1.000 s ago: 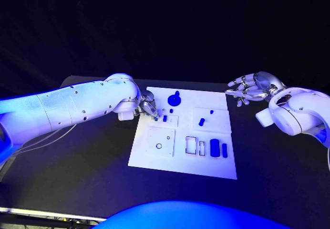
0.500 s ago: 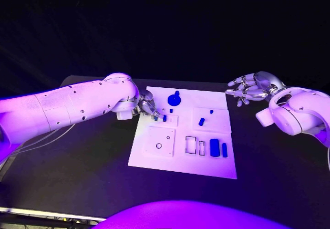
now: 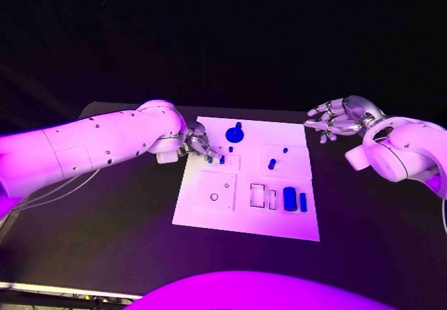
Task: Assemble the parts on the task board
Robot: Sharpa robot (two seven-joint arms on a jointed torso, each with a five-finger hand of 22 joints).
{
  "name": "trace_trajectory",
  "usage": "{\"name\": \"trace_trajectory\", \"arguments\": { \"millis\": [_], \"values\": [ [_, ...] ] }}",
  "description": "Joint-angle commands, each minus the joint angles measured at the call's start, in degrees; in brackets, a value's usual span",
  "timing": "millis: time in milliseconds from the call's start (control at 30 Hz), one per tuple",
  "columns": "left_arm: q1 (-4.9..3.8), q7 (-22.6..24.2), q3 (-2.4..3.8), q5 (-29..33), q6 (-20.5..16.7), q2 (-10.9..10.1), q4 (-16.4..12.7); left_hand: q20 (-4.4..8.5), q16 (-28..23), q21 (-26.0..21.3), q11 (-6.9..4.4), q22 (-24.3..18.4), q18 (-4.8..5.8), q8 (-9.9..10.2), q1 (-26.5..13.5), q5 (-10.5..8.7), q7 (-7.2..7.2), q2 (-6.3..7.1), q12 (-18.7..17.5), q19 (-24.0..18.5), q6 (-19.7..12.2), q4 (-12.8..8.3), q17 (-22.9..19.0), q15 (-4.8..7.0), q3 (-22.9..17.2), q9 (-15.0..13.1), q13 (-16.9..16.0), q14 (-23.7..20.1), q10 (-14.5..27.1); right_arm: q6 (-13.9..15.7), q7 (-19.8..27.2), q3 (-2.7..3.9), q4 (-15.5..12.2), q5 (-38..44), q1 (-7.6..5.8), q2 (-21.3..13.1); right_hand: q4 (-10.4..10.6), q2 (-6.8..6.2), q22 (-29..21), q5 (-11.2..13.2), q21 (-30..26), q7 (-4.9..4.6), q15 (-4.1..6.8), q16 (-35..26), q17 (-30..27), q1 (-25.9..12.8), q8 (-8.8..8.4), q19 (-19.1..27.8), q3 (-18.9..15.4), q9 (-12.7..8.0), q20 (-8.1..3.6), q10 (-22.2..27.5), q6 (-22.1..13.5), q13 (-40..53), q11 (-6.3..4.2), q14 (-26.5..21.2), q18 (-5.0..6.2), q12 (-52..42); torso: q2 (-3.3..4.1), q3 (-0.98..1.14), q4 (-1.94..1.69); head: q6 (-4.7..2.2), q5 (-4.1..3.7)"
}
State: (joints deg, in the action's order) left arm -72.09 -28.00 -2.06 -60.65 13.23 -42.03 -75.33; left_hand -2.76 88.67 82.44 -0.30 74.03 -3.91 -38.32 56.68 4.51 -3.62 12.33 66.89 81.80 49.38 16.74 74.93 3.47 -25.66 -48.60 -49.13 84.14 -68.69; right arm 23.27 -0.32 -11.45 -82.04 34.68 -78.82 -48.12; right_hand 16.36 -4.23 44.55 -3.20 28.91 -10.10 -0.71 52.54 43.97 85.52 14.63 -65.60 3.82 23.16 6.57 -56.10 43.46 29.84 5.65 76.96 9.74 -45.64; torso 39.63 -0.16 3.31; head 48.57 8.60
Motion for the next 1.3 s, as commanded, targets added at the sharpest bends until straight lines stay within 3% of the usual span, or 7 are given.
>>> {"name": "trace_trajectory", "arguments": {
  "millis": [33, 400, 733, 900, 933, 1000, 1300],
  "values": [
    [0.13, 1.11, 0.25, -0.24, -3.41, -0.09, -0.27, 0.1, -0.13, -0.27, -0.13, -0.06, 0.46, 0.07, 0.23, 0.02, 0.1, -0.68, -0.09, -0.34, 0.34, -0.01, 13.38, 0.27, 0.38, -0.01, 0.4, 5.23, 0.09, -0.81, 0.72, 0.01, -0.1, 0.15, 0.03, -0.03, -0.09, 0.48, -0.06, 0.12, -0.4, -0.13, 0.1, -0.35, 0.04, 0.27, 0.21, -0.42, -0.22, -0.09, 0.06, -0.1, -0.16, -0.06, -0.45, 0.18, 0.72, 0.35, -0.07, 0.03, -0.09, 0.03, -0.05],
    [0.03, 3.76, 2.56, 1.69, -7.65, -1.37, -2.44, -0.5, -1.27, -1.64, 0.98, -2.41, -0.01, 2.71, 2.27, 0.37, -1.23, -1.9, -4.05, -1.69, -2.87, 0.04, 12.11, -0.57, 2.78, 1.4, 6.23, 4.7, 4.53, -0.82, 0.74, 0.01, 0.02, 0.11, 0.05, 0.02, -0.09, 0.48, -0.06, 0.12, -0.4, -0.13, 0.1, -0.35, 0.04, 0.27, 0.21, -0.42, -0.22, -0.09, 0.06, -0.1, -0.16, -0.06, -0.45, 0.18, 0.72, 0.35, -0.13, 0.09, -0.03, -0.23, 0.07],
    [-0.05, 8.36, 3.18, 2.45, -11.81, -0.77, -2.93, -2.03, -4.18, -4.76, 3.11, -7.48, -1.09, 7.47, 7.83, 0.77, -3.58, -2.52, -9.41, -4.73, -6.32, -0.06, 8.91, -2.47, 5.43, 6.28, 13.63, 3.08, 10.89, -0.69, 0.76, 0.01, 0.1, 0.08, 0.06, 0.04, -0.09, 0.48, -0.06, 0.12, -0.4, -0.13, 0.1, -0.35, 0.04, 0.27, 0.21, -0.42, -0.22, -0.09, 0.06, -0.1, -0.16, -0.06, -0.45, 0.18, 0.72, 0.35, -0.1, 0.1, -0.11, -0.56, -0.19],
    [0.03, 14.92, 2.52, -0.18, -15.99, 0.65, -2.12, -3.79, -25.29, -26.71, 5.31, -37.89, -6.62, 9.1, 17.83, 0.82, -5.62, -1.97, -18.16, -23.94, -9.56, -0.26, -11.16, -4.55, 2.22, 9.6, 19.47, -11.58, 19.87, -0.61, 0.8, 0.01, 0.05, 0.08, 0.06, 0.06, -0.08, 0.48, -0.15, 0.13, -0.52, -0.14, 0.1, -0.6, -0.12, 0.23, 0.24, -0.49, -0.25, -0.11, 0.06, -0.1, -0.19, -0.17, -0.44, 0.17, 0.72, 0.36, 0.02, 0.02, 0.01, -0.82, -0.32],
    [0.08, 16.28, 2.33, -0.87, -16.88, 0.9, -1.95, -4.51, -35.77, -30.41, 6.21, -40.09, -6.55, 9.47, 20.58, 0.68, -6.34, -1.19, -21.79, -25.43, -10.31, -0.5, -20.24, -5.35, 0.53, 10.61, 22.28, -19.53, 21.94, -0.59, 0.81, 0.01, 0.04, 0.08, 0.06, 0.04, -0.08, 0.48, -0.15, 0.13, -0.53, -0.14, 0.1, -0.64, -0.16, 0.23, 0.24, -0.5, -0.25, -0.12, 0.06, -0.1, -0.2, -0.18, -0.44, 0.17, 0.72, 0.37, 0.04, 0.01, 0.02, -0.84, -0.36],
    [0.25, 19.29, 1.86, -2.95, -18.91, 1.41, -1.57, -5.38, -39.81, -35.17, 6.94, -43.15, -6.62, 9.82, 23.88, 0.7, -6.8, -0.04, -25.85, -26.14, -11.09, -0.78, -23.55, -6.23, -1.56, 12.35, 26.04, -22.87, 23.57, -0.47, 0.84, 0.01, 0.02, 0.08, 0.06, 0.01, -0.08, 0.48, -0.15, 0.13, -0.53, -0.14, 0.1, -0.64, -0.16, 0.23, 0.24, -0.5, -0.25, -0.12, 0.06, -0.1, -0.2, -0.18, -0.44, 0.17, 0.72, 0.37, 0.06, -0.04, 0.04, -0.87, -0.51],
    [0.76, 26.95, -0.22, -15.02, -25.38, 3.29, 0.21, -5.6, -42.94, -38.61, 7.69, -45.38, -6.6, 10.89, 29.83, 0.12, -5.7, 2.36, -33.73, -25.71, -12.89, -4.33, -28.59, -6.62, -3.39, 17.94, 34.05, -25.09, 27.1, -0.11, 1.01, 0.01, -0.09, 0.08, 0.06, -0.05, -0.21, 0.43, -0.25, 0.12, -0.66, -0.14, 0.1, -0.9, -0.28, 0.43, 0.24, -0.54, -0.21, -0.15, 0.05, -0.01, -0.27, -0.3, -0.45, 0.12, 0.71, 0.43, -0.03, 0.03, -0.1, -1.03, -0.61]
  ]
}}
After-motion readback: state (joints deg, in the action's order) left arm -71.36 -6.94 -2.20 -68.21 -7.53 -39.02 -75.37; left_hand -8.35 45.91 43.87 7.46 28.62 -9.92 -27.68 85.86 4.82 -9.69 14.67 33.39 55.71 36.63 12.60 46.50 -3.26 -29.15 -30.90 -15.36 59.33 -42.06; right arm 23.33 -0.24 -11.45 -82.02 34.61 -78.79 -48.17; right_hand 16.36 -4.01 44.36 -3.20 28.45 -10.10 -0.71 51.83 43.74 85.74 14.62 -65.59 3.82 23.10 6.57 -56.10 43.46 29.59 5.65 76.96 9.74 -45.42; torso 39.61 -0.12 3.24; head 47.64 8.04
